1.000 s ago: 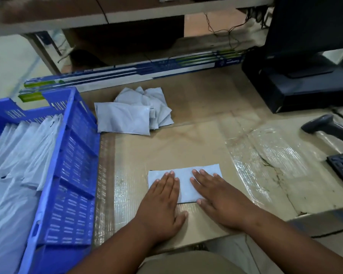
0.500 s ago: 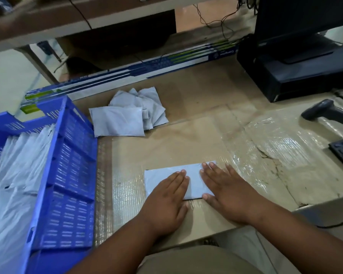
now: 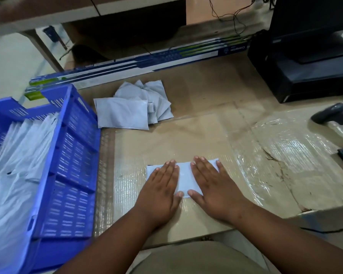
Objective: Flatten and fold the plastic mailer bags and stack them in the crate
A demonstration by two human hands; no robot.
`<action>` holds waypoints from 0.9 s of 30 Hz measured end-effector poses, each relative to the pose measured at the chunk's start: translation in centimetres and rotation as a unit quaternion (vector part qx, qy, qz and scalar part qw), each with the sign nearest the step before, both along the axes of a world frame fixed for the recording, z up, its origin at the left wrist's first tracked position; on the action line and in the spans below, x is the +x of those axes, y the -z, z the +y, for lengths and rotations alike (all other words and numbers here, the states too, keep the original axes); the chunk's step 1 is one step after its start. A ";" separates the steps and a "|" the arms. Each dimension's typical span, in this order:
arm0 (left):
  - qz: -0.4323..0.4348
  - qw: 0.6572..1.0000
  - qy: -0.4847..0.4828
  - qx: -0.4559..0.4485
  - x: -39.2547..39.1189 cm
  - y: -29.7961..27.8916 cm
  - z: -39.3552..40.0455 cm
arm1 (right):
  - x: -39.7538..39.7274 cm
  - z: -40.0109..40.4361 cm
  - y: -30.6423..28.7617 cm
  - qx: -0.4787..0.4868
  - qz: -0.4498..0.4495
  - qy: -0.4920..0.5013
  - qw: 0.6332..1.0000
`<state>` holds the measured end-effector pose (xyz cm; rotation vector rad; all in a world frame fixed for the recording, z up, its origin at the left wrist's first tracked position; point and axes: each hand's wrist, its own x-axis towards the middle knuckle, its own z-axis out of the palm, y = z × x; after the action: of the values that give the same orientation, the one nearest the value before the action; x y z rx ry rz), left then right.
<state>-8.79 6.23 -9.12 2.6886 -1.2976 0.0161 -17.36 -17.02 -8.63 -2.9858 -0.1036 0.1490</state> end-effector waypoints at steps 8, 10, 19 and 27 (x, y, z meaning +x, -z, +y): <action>0.049 0.988 -0.119 0.080 1.2 -0.9 7.2 | -1.8 -4.8 -1.4 -0.019 0.077 0.053 0.995; 0.060 0.988 -0.127 0.057 1.4 -2.1 6.7 | -1.2 -4.8 -2.3 -0.003 0.070 0.062 0.996; 0.021 1.000 -0.012 -0.007 0.7 -0.1 0.8 | 1.3 1.2 0.0 0.022 -0.013 -0.054 0.998; 0.107 0.986 -0.105 0.075 2.0 -1.9 4.7 | -0.5 -5.4 0.0 -0.002 0.014 -0.024 1.000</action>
<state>-6.77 10.98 -7.21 2.8442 -0.9858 -0.3507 -17.84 -22.39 -8.65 -2.9853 -0.1716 0.1980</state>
